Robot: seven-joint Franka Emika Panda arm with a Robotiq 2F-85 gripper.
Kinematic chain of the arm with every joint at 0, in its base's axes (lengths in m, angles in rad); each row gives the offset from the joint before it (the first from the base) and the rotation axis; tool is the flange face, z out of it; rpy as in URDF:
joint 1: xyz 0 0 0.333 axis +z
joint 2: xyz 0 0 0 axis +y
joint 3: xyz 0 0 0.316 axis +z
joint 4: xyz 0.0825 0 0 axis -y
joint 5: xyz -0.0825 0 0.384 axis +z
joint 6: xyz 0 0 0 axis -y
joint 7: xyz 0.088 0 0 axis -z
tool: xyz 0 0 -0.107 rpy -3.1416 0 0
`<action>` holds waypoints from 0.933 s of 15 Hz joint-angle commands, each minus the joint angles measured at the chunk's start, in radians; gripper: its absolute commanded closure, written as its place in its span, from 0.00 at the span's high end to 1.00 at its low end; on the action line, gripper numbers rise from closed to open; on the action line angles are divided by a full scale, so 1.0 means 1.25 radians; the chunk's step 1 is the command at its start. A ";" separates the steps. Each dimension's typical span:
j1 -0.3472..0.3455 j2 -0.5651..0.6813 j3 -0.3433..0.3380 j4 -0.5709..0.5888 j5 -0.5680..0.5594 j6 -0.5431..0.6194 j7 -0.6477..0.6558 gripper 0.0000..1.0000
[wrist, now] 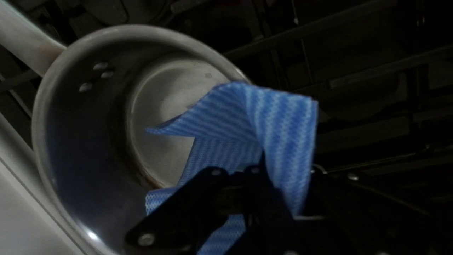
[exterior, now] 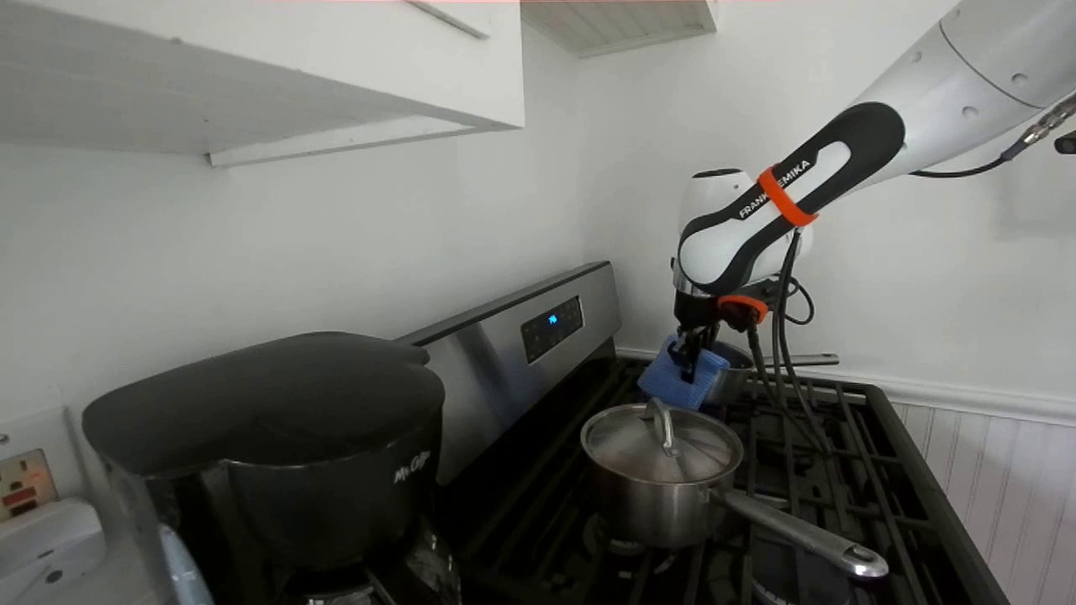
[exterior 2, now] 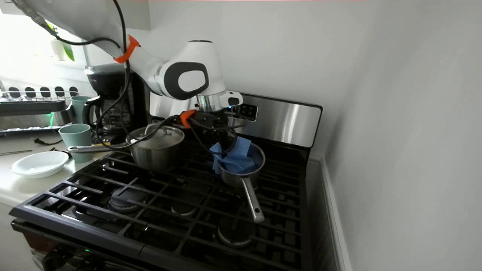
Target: Use the blue paper towel to move the right pot backwards
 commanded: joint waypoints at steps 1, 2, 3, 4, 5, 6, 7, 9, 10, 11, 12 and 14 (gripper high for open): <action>-0.019 0.069 0.016 0.120 0.008 -0.046 -0.061 0.02; -0.021 0.083 0.017 0.137 0.004 -0.053 -0.070 0.02; -0.020 0.099 0.015 0.158 -0.003 -0.061 -0.077 0.02; -0.021 0.113 0.015 0.176 -0.005 -0.069 -0.086 0.02; -0.023 0.126 0.017 0.193 -0.005 -0.079 -0.098 0.02; -0.025 0.137 0.018 0.206 -0.007 -0.084 -0.107 0.02; -0.026 0.149 0.018 0.221 -0.008 -0.092 -0.115 0.02; -0.030 0.168 0.021 0.248 -0.007 -0.105 -0.132 0.02; -0.032 0.175 0.021 0.260 -0.007 -0.111 -0.138 0.02; -0.033 0.184 0.022 0.270 -0.007 -0.117 -0.144 0.02; -0.034 0.191 0.022 0.280 -0.007 -0.124 -0.149 0.02; -0.036 0.202 0.022 0.298 -0.008 -0.138 -0.154 0.02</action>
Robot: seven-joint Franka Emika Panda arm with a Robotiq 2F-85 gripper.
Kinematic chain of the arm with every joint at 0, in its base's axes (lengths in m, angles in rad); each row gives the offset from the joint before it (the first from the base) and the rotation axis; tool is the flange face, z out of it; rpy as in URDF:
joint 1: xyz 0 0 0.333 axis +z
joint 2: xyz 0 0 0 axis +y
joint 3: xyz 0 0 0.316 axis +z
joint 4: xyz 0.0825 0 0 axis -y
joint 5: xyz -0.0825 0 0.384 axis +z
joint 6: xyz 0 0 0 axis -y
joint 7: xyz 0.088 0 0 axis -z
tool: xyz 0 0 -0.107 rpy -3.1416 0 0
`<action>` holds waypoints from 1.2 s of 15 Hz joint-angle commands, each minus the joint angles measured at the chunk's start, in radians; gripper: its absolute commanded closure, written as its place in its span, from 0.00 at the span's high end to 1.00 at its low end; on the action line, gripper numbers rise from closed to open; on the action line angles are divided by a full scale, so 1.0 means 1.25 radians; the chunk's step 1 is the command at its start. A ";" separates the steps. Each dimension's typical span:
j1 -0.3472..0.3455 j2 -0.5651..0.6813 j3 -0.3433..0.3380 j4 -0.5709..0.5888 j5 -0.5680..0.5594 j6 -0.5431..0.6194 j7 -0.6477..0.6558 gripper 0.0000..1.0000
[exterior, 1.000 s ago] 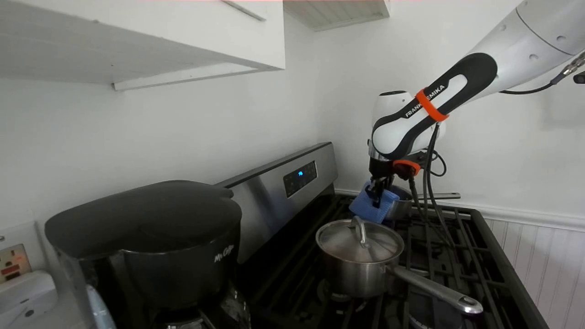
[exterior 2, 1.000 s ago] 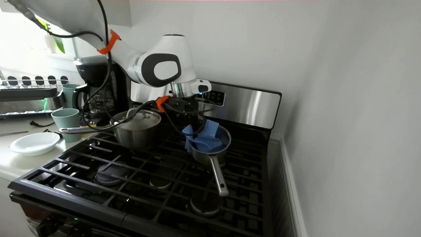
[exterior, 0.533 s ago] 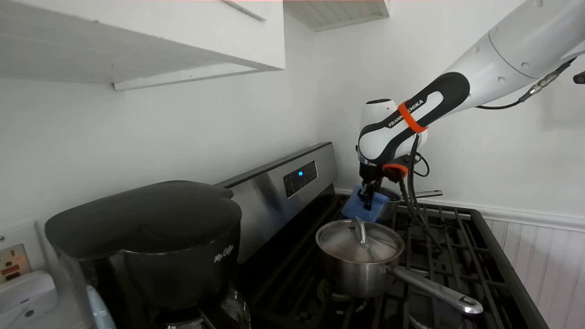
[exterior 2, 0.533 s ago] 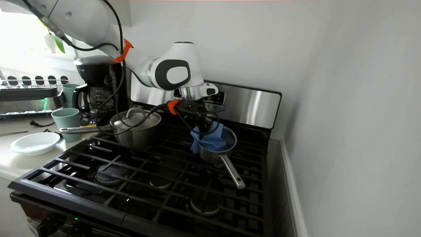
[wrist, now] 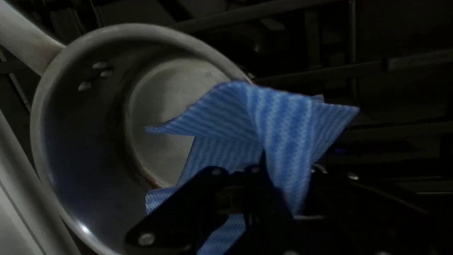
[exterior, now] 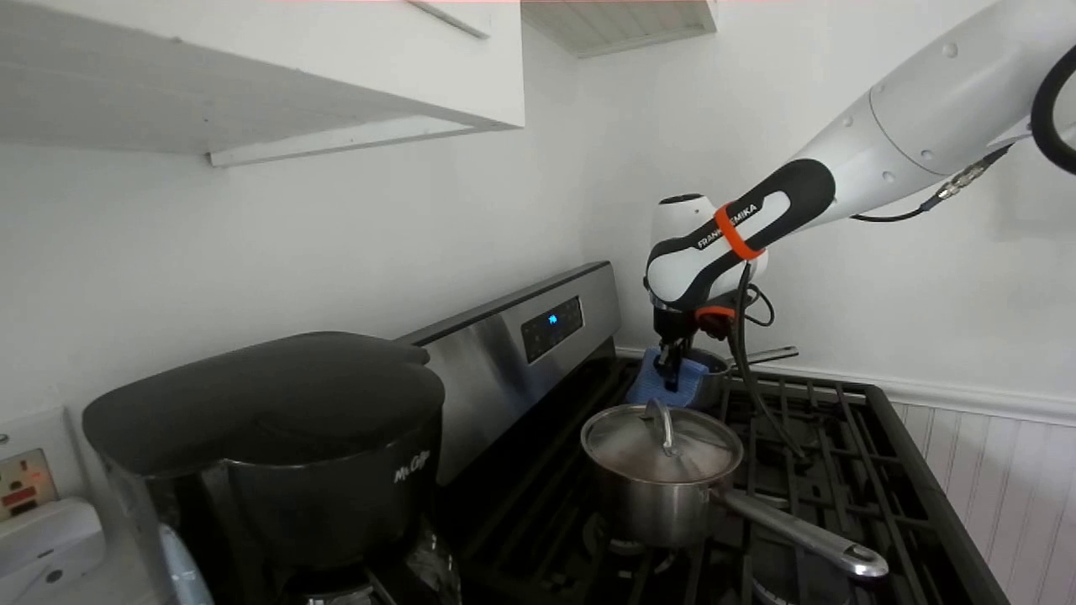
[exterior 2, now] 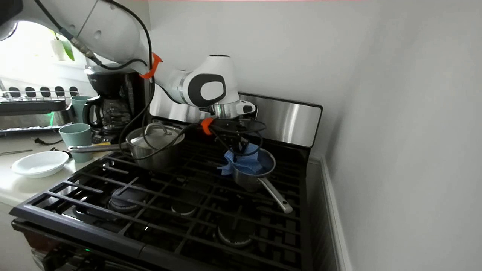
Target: Use the blue paper towel to move the right pot backwards
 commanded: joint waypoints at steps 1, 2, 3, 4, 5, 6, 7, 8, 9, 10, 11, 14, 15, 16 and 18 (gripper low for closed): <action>-0.020 0.032 0.015 0.075 -0.008 -0.043 -0.028 0.02; -0.021 0.037 0.016 0.082 -0.008 -0.047 -0.030 0.02; -0.022 0.040 0.015 0.089 -0.007 -0.051 -0.029 0.33; -0.023 0.042 0.016 0.095 -0.004 -0.054 -0.026 0.34; -0.024 0.044 0.017 0.102 -0.004 -0.057 -0.028 0.40; -0.024 0.046 0.017 0.110 -0.004 -0.060 -0.028 0.47; -0.025 0.044 0.019 0.112 -0.002 -0.059 -0.029 0.53; -0.025 0.042 0.018 0.114 -0.003 -0.056 -0.029 0.61; -0.026 0.040 0.019 0.116 -0.001 -0.055 -0.028 0.67; -0.026 0.040 0.019 0.120 -0.001 -0.055 -0.028 0.73; -0.026 0.039 0.019 0.123 -0.001 -0.055 -0.028 0.81; -0.025 0.037 0.018 0.128 -0.005 -0.055 -0.028 0.49; -0.025 0.036 0.017 0.129 -0.005 -0.055 -0.027 0.49; -0.024 0.034 0.017 0.128 -0.006 -0.053 -0.027 0.42; -0.024 0.026 0.017 0.122 -0.006 -0.047 -0.026 0.27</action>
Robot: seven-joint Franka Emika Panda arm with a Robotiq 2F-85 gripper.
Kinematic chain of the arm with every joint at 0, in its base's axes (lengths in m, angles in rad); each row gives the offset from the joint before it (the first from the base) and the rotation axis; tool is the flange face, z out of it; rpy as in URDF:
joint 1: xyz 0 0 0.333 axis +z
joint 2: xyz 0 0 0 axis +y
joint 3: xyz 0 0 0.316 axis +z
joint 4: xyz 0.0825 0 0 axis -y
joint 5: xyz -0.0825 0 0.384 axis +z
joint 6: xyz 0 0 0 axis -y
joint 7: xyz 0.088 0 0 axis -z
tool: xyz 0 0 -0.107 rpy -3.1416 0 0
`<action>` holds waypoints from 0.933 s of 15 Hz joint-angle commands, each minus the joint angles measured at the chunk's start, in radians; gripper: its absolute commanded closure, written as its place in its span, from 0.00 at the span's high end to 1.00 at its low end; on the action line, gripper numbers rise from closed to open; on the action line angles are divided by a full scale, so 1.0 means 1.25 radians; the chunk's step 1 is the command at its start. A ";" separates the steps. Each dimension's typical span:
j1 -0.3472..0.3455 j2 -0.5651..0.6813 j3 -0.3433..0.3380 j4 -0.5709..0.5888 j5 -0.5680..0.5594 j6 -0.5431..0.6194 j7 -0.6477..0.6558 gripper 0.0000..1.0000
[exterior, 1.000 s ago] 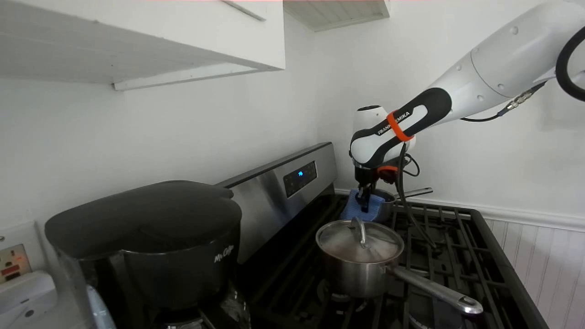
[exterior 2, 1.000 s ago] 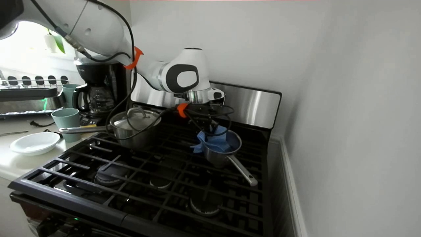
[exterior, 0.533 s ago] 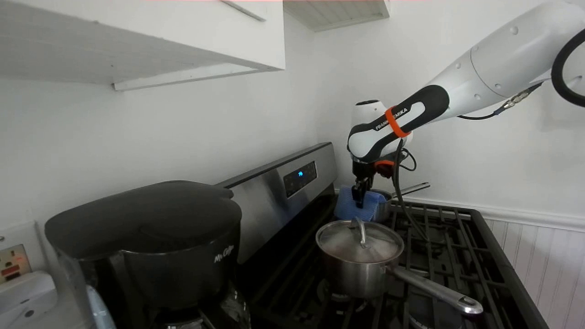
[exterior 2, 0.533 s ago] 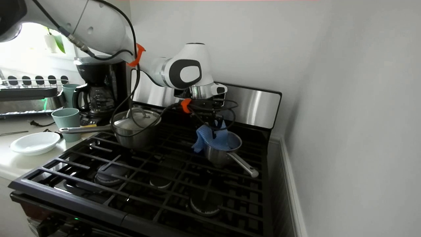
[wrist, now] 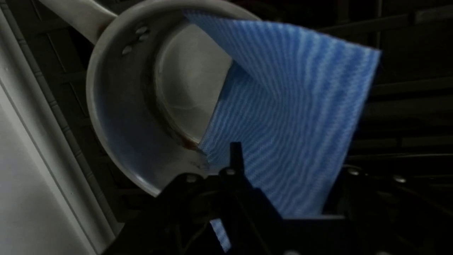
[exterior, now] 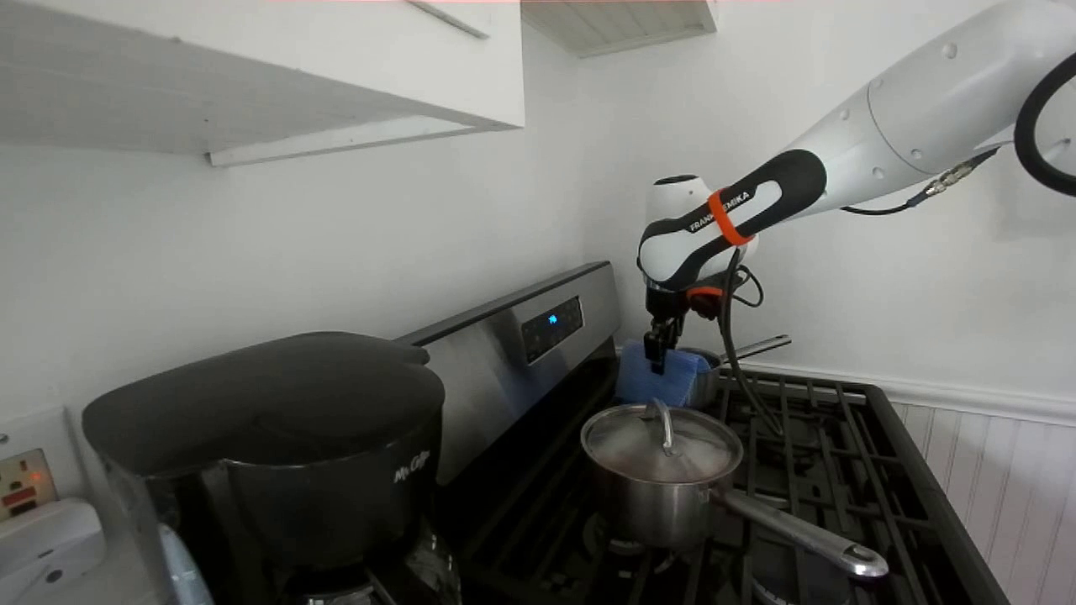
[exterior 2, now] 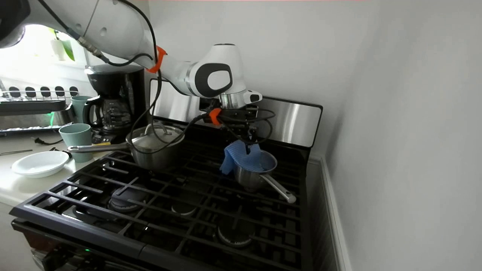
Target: Use the blue paper towel to move the right pot backwards
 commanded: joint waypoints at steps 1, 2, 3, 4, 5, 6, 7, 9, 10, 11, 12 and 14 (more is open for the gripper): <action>-0.013 -0.006 0.016 0.015 -0.005 -0.011 -0.013 0.20; -0.012 -0.010 0.018 0.011 -0.004 -0.008 -0.013 0.13; -0.013 -0.016 0.020 0.007 -0.003 -0.006 -0.016 0.07; -0.013 -0.022 0.020 0.003 -0.002 -0.003 -0.014 0.01; -0.014 -0.025 0.021 0.003 -0.001 -0.004 -0.015 0.00; -0.014 -0.025 0.021 0.007 -0.001 -0.006 -0.014 0.00; -0.015 -0.021 0.021 0.014 0.000 -0.011 -0.012 0.00; -0.017 -0.015 0.020 0.022 0.001 -0.016 -0.011 0.02; -0.019 -0.014 0.021 0.023 0.001 -0.018 -0.013 0.01; -0.019 -0.013 0.022 0.024 0.002 -0.019 -0.013 0.02; -0.019 -0.013 0.023 0.024 0.003 -0.020 -0.014 0.02; -0.018 -0.009 0.024 0.025 0.003 -0.025 -0.015 0.02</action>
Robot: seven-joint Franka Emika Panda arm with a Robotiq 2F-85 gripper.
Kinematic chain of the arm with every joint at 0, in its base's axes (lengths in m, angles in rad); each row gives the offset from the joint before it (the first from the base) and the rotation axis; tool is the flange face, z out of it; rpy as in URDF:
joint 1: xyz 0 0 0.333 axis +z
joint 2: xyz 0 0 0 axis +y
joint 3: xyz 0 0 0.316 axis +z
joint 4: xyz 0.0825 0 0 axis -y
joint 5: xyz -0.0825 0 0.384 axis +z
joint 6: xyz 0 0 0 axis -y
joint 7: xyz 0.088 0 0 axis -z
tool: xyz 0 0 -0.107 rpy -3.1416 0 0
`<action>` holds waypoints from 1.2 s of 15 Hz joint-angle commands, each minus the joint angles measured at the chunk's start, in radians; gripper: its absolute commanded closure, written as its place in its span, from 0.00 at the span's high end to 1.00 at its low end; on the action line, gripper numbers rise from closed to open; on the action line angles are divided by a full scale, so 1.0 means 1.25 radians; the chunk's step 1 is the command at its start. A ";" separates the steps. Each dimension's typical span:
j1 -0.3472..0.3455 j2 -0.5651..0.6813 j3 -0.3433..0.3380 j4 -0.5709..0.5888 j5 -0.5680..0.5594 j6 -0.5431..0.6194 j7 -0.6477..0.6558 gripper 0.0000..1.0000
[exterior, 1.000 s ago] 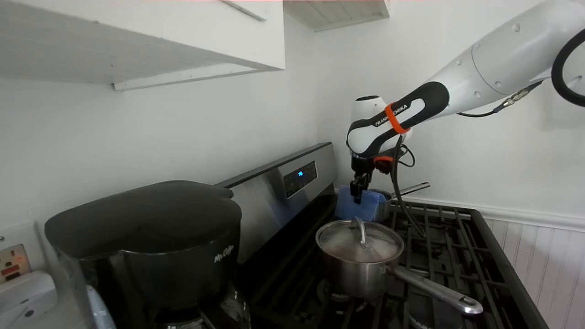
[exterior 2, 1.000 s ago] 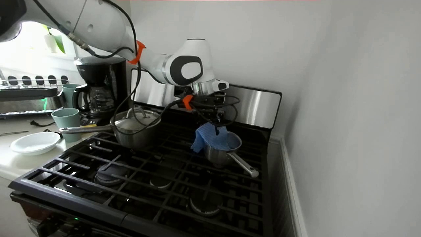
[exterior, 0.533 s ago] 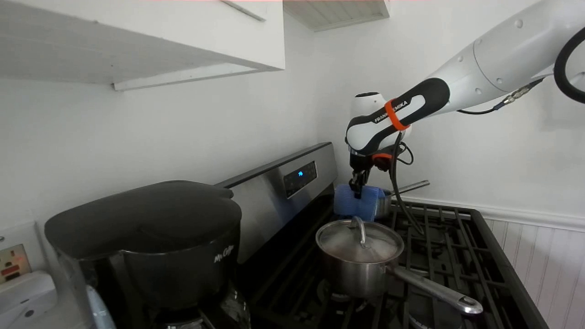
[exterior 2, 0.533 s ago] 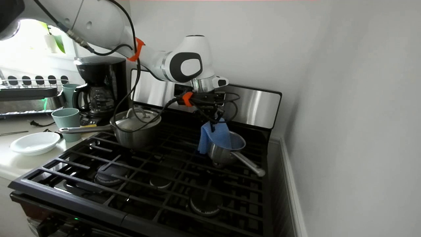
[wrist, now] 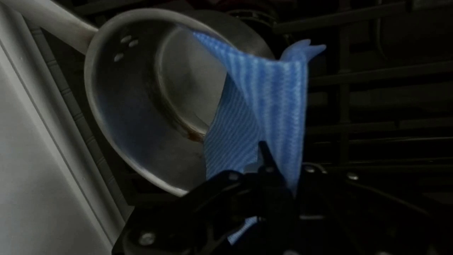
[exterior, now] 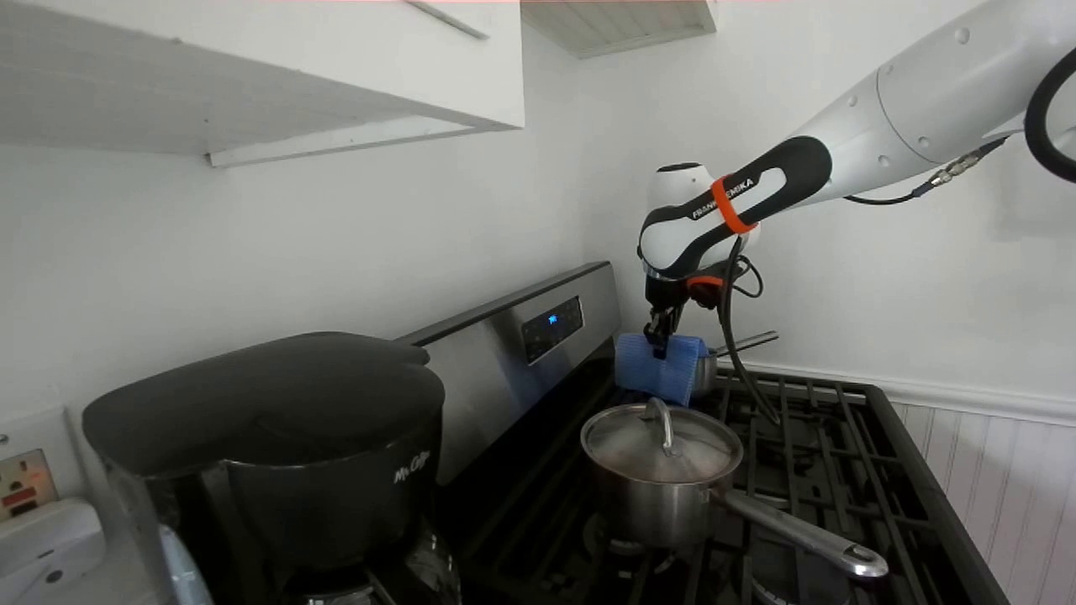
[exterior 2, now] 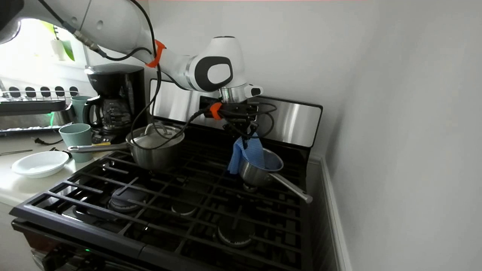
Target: Use the blue paper towel to move the right pot backwards
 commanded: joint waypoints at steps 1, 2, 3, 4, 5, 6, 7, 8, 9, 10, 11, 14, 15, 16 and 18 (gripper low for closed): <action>-0.013 0.010 0.018 0.021 0.004 -0.026 -0.013 0.02; -0.013 0.012 0.020 0.020 0.006 -0.029 -0.013 0.02; -0.013 0.015 0.021 0.020 0.009 -0.032 -0.009 0.02; -0.011 0.018 0.020 0.018 0.007 -0.027 -0.002 0.20; -0.011 0.019 0.022 0.017 0.009 -0.028 -0.001 0.22; -0.010 0.021 0.023 0.016 0.012 -0.029 0.005 0.35; -0.011 0.022 0.026 0.015 0.013 -0.030 0.005 0.38; -0.011 0.024 0.027 0.015 0.013 -0.029 0.006 0.36; -0.011 0.024 0.028 0.014 0.013 -0.030 0.005 0.14; -0.011 0.024 0.029 0.013 0.013 -0.030 0.005 0.11; -0.012 0.022 0.029 0.012 0.014 -0.028 0.005 0.08; -0.014 0.011 0.027 0.008 0.012 -0.020 0.006 0.00; -0.013 0.010 0.026 0.008 0.012 -0.021 0.010 0.33; -0.013 0.009 0.025 0.009 0.010 -0.021 0.012 0.34; -0.012 0.009 0.024 0.011 0.011 -0.022 0.018 0.47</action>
